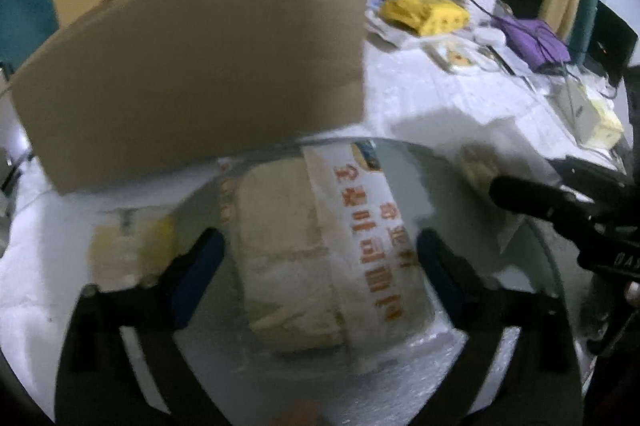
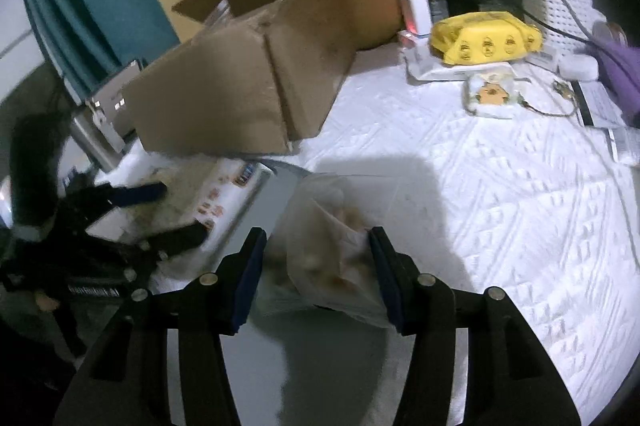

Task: Organize snacks
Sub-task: 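Grasp the clear bag of pastries with the right tool while the left tool grasps the toast bread pack, then carry both packages into the cardboard box and lower them inside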

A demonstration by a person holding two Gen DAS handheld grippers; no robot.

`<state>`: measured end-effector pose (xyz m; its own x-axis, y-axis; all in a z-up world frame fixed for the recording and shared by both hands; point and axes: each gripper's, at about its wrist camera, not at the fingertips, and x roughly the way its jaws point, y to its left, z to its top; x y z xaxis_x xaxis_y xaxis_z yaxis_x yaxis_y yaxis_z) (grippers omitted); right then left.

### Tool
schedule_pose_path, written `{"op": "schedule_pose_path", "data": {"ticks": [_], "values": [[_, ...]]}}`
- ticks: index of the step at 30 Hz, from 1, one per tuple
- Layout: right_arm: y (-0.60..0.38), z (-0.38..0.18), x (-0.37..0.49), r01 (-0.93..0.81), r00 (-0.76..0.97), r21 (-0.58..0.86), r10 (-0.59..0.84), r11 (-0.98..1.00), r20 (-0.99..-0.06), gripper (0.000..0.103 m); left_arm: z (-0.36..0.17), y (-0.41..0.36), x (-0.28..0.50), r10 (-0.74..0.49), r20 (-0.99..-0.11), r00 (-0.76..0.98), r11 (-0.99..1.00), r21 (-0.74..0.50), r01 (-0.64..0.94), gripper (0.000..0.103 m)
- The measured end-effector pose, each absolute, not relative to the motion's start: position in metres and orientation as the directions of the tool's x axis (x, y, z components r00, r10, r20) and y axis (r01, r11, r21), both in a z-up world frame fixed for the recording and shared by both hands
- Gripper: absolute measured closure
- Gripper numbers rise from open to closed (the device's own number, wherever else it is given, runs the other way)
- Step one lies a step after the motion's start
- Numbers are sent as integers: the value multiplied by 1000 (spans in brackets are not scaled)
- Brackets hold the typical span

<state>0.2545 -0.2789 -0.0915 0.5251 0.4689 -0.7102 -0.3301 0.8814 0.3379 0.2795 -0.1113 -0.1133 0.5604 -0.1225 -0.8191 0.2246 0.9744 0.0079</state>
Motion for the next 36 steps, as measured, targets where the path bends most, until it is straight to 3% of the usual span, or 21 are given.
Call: {"op": "schedule_pose_path", "data": {"ticks": [11,15,19,36], "values": [[-292,-93,254,-308,531,393,499,867,-685,48,-127,-128,280,-137,-845,517,968,-4,251,1],[-293,-89,250,-315,550,383,496,868,-672,48,-125,-128,272,-168,-830,532,959,-12,285,14],[-289,-84,245,-325,568,349,477,879,-671,48,-121,-124,262,-195,-809,554,955,-27,296,19],[-254,-29,242,-392,623,267,468,880,-627,48,-54,-81,220,-303,-687,660,941,-108,319,20]]}}
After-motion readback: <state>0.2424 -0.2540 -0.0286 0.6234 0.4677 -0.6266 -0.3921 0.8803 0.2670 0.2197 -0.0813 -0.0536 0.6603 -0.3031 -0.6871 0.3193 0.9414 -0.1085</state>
